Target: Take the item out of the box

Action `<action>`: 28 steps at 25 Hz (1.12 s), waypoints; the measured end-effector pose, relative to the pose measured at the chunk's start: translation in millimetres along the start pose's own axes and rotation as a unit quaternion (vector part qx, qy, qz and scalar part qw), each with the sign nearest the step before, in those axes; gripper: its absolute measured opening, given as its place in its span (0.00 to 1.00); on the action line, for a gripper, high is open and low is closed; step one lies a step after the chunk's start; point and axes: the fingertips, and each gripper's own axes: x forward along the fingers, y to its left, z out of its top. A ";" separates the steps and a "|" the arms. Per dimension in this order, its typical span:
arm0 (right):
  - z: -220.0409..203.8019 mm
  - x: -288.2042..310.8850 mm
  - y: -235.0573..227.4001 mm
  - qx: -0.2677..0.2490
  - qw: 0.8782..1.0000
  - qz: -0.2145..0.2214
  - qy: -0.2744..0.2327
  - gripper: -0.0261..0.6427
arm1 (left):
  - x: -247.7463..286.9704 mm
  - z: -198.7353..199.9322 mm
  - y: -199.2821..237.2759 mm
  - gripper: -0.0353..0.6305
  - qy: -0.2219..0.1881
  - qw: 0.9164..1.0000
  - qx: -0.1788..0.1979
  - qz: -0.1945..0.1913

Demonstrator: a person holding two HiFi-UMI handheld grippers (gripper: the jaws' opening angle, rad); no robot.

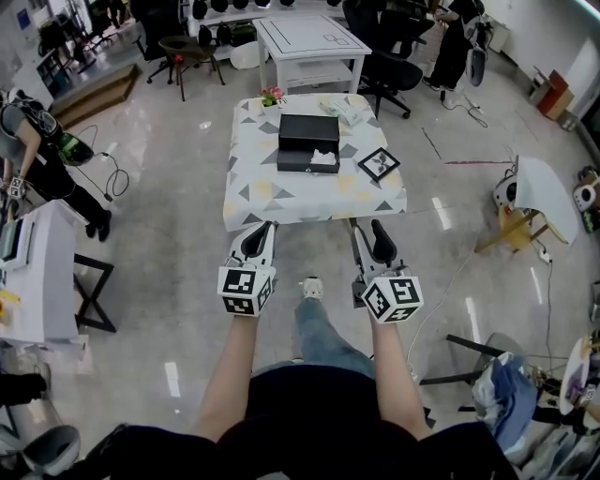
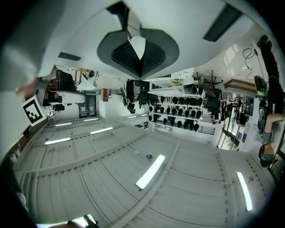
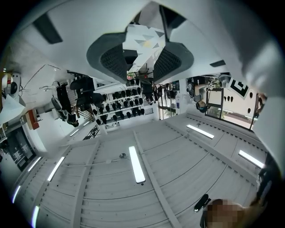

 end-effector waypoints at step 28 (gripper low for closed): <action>-16.7 307.6 -153.3 0.023 0.996 0.047 0.076 0.29 | 303.7 6.3 123.5 0.08 0.049 0.998 -0.019 0.032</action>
